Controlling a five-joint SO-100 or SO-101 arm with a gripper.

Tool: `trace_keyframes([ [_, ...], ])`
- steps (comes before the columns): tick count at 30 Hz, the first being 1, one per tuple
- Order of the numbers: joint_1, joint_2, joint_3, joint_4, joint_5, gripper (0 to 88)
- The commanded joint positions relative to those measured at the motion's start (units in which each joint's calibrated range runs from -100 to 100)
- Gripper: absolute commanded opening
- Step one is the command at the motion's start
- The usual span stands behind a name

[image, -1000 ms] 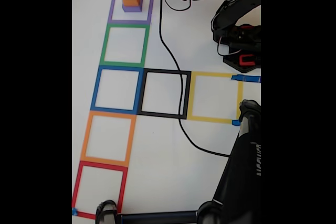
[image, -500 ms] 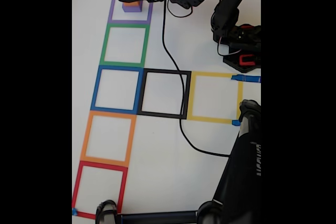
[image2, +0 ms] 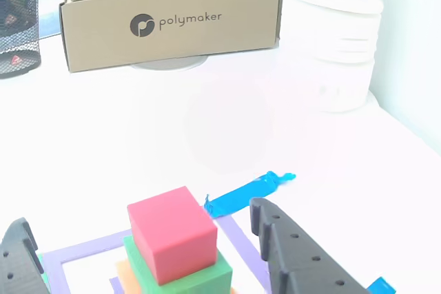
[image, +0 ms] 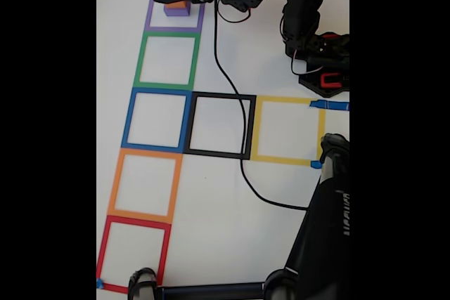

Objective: Tower of hanoi

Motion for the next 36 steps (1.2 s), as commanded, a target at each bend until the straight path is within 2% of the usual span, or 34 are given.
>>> trace_keyframes([
  [1,-2.28,0.91,-2.43,-1.69,0.0,36.2],
  [14,-4.67,3.09,-2.98,-2.83,0.0,32.9],
  [24,-4.29,3.49,-2.98,-2.58,0.0,18.1],
  [36,-4.48,3.49,-2.61,-2.26,0.0,11.7],
])
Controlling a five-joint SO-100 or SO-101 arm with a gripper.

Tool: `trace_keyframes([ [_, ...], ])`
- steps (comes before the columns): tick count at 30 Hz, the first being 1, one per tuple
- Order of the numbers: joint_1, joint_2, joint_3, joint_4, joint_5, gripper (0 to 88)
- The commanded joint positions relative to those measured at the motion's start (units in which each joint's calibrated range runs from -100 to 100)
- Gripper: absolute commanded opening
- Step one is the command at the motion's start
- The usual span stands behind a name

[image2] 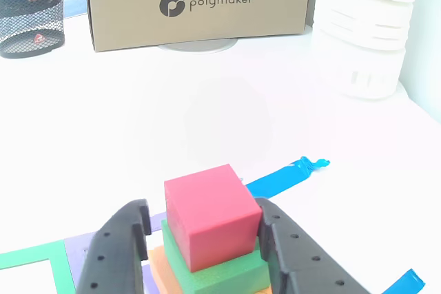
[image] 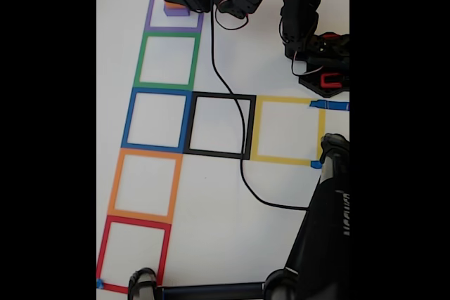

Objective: Tower of hanoi

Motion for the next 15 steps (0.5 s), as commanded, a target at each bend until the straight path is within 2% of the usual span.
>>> trace_keyframes([
  [1,-0.48,-0.56,-1.46,-0.73,0.54,11.3],
  [15,-1.54,-0.64,-1.01,-0.89,0.54,7.5],
])
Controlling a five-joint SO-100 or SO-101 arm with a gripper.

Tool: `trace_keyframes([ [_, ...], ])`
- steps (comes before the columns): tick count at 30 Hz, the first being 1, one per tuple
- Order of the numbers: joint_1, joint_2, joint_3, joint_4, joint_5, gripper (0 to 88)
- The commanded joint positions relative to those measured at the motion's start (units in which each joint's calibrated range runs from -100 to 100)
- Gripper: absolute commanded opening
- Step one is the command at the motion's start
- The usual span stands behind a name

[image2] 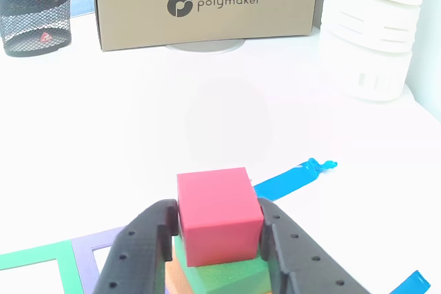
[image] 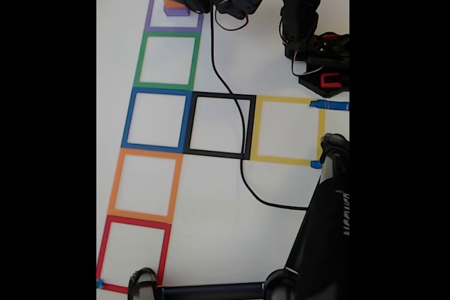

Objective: Tower of hanoi

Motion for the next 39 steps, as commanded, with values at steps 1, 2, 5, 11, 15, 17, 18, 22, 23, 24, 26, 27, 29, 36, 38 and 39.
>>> trace_keyframes([
  [1,-0.7,-0.64,-0.92,-0.89,0.54,7.3],
  [2,-0.7,-0.64,-0.92,-0.89,0.54,7.1],
  [5,-0.98,-0.64,-0.92,-0.89,0.54,6.6],
  [11,-1.56,-1.13,-0.92,-0.65,0.54,5.5],
  [15,-2.04,-2.26,-0.92,0.32,0.54,5.0],
  [17,-2.52,-3.31,-0.92,1.21,0.54,5.0],
  [18,-2.81,-4.28,-0.92,2.19,0.54,5.1],
  [22,-4.05,-10.17,-1.37,8.99,0.54,5.1],
  [23,-4.34,-12.03,-1.28,11.01,0.54,5.1],
  [24,-4.82,-14.21,-1.19,13.36,0.54,5.1],
  [26,-5.68,-18.65,-1.1,18.54,0.54,5.0],
  [27,-6.16,-21.39,-1.19,21.7,0.54,4.9],
  [29,-6.83,-26.8,-1.82,29.31,0.54,4.7],
  [36,-7.89,-46.83,-11.55,68.91,0.54,4.4],
  [38,-8.27,-50.62,-18.19,82.51,0.54,4.4],
  [39,-8.75,-51.59,-23.1,89.96,0.54,4.4],
])
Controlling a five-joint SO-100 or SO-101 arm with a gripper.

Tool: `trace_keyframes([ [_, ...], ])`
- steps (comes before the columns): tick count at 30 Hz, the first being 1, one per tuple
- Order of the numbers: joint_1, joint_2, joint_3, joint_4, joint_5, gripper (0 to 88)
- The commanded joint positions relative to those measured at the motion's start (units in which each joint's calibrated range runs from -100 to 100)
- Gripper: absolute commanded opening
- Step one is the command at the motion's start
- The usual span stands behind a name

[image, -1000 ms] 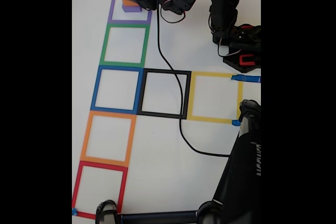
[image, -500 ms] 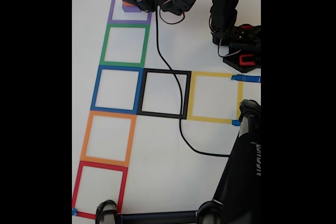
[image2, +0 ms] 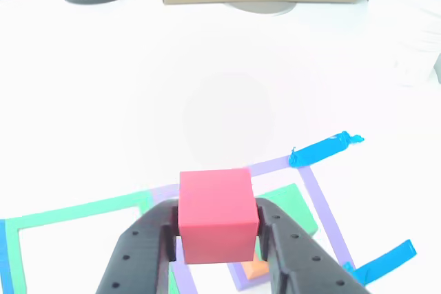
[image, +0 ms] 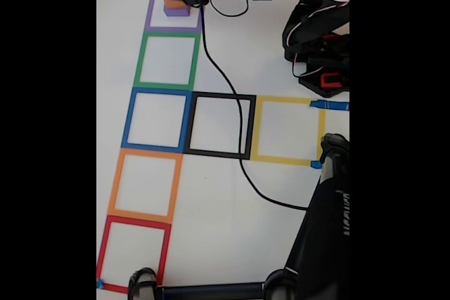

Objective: Tower of hanoi

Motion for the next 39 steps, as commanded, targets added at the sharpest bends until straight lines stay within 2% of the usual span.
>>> trace_keyframes([
  [1,-1.51,-7.93,-18.53,31.87,0.54,4.4],
  [5,-4.57,-5.99,-40.25,54.38,0.54,4.4],
  [9,-10.23,-1.95,-60.44,68.71,0.54,4.3],
  [15,-18.86,-0.34,-77.16,78.67,0.54,4.1],
  [20,-20.3,-2.36,-73.71,80.21,0.54,4.1],
  [29,-18.67,-13.09,-33.34,50.41,0.54,4.0],
  [39,-18.19,-13.26,9.84,2.55,0.54,4.4],
])
